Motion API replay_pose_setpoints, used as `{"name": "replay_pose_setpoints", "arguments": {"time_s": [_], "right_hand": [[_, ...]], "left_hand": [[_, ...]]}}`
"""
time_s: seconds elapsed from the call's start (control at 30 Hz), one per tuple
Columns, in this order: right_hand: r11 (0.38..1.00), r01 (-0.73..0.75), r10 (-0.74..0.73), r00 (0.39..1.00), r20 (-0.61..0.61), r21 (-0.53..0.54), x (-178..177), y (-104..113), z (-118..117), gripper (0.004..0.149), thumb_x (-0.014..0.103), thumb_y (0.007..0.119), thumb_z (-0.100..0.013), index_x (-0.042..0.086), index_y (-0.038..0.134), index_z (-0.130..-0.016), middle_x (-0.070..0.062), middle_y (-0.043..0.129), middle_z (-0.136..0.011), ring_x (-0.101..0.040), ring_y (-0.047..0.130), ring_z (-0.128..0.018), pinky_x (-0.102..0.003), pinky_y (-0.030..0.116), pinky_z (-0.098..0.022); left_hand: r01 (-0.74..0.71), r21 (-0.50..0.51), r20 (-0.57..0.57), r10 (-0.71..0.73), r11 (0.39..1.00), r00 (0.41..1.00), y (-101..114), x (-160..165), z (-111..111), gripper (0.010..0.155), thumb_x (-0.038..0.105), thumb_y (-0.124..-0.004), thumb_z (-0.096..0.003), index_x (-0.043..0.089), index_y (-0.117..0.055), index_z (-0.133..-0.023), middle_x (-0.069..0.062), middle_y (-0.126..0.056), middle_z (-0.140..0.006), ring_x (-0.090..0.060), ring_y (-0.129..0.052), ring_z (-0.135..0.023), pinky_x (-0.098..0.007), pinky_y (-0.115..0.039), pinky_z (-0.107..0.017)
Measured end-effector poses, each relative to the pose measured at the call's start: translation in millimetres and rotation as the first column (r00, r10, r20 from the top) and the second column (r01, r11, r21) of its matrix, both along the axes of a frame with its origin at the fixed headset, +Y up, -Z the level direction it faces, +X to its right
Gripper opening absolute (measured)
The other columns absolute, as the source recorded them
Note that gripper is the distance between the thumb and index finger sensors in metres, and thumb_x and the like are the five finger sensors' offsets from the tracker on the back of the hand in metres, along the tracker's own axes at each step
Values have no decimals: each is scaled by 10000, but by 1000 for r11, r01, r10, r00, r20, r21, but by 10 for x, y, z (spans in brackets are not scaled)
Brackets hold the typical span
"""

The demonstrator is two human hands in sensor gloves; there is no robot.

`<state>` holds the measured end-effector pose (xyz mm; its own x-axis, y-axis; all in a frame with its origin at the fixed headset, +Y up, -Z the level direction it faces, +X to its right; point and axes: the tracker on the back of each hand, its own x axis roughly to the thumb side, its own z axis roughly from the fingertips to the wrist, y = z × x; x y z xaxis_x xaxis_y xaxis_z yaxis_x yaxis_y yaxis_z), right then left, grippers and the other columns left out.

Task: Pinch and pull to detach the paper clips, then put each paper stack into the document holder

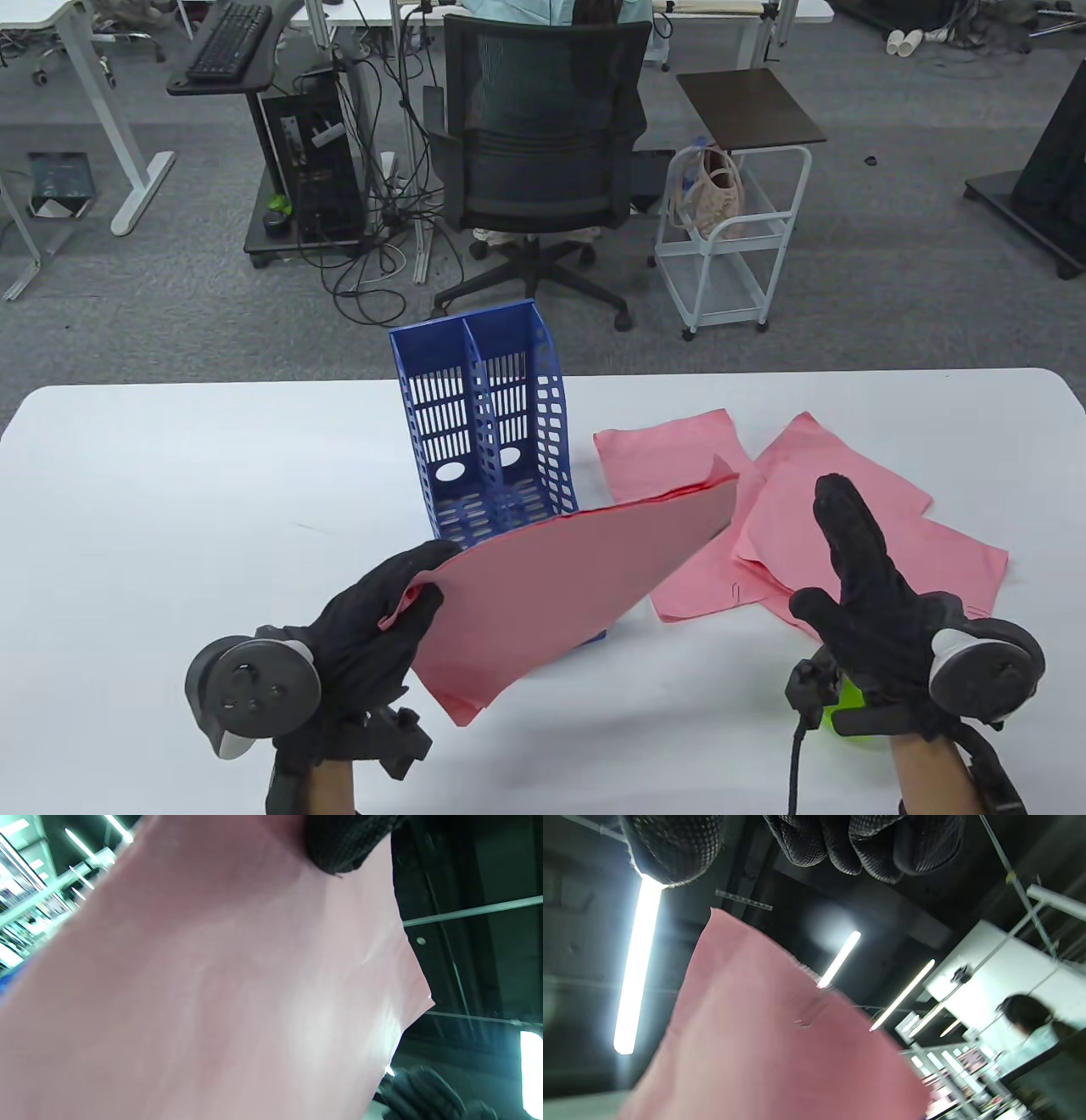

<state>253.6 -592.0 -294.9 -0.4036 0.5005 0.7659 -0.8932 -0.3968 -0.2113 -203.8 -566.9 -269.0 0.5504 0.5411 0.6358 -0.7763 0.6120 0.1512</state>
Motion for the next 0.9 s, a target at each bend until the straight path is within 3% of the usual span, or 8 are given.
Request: {"name": "replay_pose_setpoints", "arguments": {"time_s": [0.17, 0.3, 0.43, 0.53, 0.57, 0.67, 0.73, 0.9], "right_hand": [[994, -109, 109, 994, -7, -27, -58, -38, -8, 822, 523, 689, -519, 81, 390, -1143, -305, 443, -1159, -469, 677, -1015, -496, 665, -752], [986, -156, 152, 985, -84, -52, -97, -63, -31, 767, 516, 697, -520, 115, 455, -1128, -264, 532, -1146, -418, 755, -982, -457, 705, -731], [991, -117, 107, 984, -145, -60, -137, -48, -6, 546, 448, 704, -539, 198, 639, -1020, -162, 771, -1021, -271, 961, -782, -335, 842, -586], [989, -124, 119, 990, -71, -80, -134, -31, 11, 398, 397, 698, -558, 229, 749, -916, -115, 906, -867, -173, 1041, -535, -239, 881, -402], [983, -165, 163, 986, -29, -86, -130, -25, 12, 377, 388, 689, -564, 225, 771, -893, -104, 940, -807, -148, 1047, -455, -212, 880, -341], [969, -225, 228, 974, 10, -106, -111, -13, 10, 364, 380, 673, -573, 216, 771, -882, -88, 955, -751, -132, 1039, -410, -198, 868, -314], [968, -227, 229, 973, 6, -104, -88, 12, 19, 360, 377, 677, -573, 208, 778, -874, -85, 959, -726, -133, 1035, -401, -203, 863, -311], [954, -292, 296, 954, 53, -73, -21, 108, 93, 358, 381, 683, -571, 205, 785, -865, -77, 961, -708, -134, 1030, -401, -207, 859, -315]], "left_hand": [[-7, -33, 118, 11, 999, 993, -54, 132, -54, 455, 302, -695, -567, 357, -681, -1019, 30, -893, -947, -152, -1042, -673, -294, -906, -499], [-49, -54, 185, 58, 997, 981, -80, 160, -73, 454, 304, -695, -568, 371, -681, -1017, 43, -890, -954, -149, -1035, -691, -302, -898, -519], [-42, -45, 163, 48, 998, 985, -91, 168, -78, 454, 309, -692, -567, 380, -677, -1015, 50, -889, -955, -142, -1033, -693, -304, -894, -529], [-52, -51, 168, 60, 997, 984, -94, 167, -87, 453, 305, -693, -569, 378, -678, -1015, 48, -884, -960, -157, -1027, -707, -318, -888, -537], [-39, -52, 159, 46, 998, 986, -99, 175, -89, 455, 305, -694, -569, 374, -677, -1018, 48, -885, -960, -157, -1026, -710, -321, -886, -541], [30, -48, 59, -27, 998, 998, -103, 199, -96, 477, 348, -704, -565, 333, -668, -1041, 15, -890, -955, -179, -1020, -735, -350, -874, -567], [129, -51, -20, -130, 990, 991, -91, 206, -94, 594, 450, -712, -552, 271, -604, -1107, -40, -831, -1027, -248, -971, -829, -414, -836, -621], [361, -175, -146, -387, 916, 910, -4, 278, -106, 813, 569, -695, -529, 192, -448, -1205, -138, -656, -1182, -394, -783, -1041, -573, -687, -747]]}}
